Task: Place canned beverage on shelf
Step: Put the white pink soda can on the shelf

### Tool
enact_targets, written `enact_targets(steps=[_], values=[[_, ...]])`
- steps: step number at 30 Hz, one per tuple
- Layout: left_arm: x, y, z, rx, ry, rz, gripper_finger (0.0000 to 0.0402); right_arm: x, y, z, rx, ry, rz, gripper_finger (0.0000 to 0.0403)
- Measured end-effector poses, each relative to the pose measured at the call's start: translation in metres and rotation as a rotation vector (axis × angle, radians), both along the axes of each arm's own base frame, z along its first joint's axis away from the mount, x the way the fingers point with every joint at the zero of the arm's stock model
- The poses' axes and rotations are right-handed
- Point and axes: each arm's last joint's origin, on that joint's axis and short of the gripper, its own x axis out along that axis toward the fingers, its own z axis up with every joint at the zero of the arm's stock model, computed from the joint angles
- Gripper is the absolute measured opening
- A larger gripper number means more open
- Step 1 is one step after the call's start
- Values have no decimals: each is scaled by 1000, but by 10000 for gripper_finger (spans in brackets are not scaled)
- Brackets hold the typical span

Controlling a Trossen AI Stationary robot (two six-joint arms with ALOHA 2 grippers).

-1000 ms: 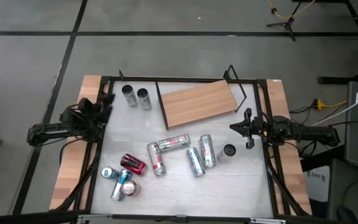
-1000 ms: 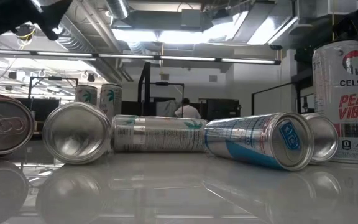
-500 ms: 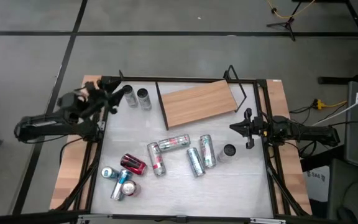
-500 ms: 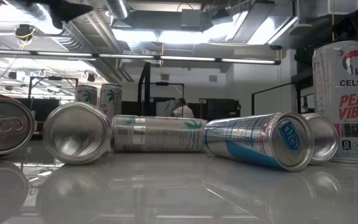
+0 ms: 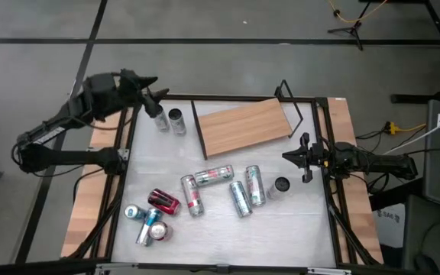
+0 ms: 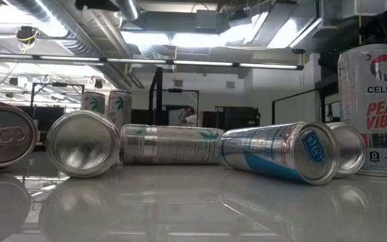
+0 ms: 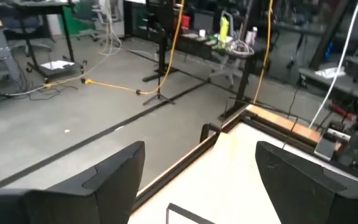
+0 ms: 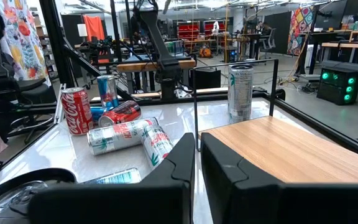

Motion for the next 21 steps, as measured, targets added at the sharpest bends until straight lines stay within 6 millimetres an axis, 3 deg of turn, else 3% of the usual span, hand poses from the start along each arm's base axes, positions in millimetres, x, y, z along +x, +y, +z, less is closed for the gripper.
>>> enact_targets(steps=[5,9,14,21], values=[[4,23,14,-6,88,-43,302,0,0,0,0,0,0,24],[7,46,11,-60,202,-71,302,0,0,0,0,0,0,24],[5,72,-12,-207,413,-157,301,0,0,0,0,0,0,24],[-4,94,-49,-336,798,-207,301,0,0,0,0,0,0,24]])
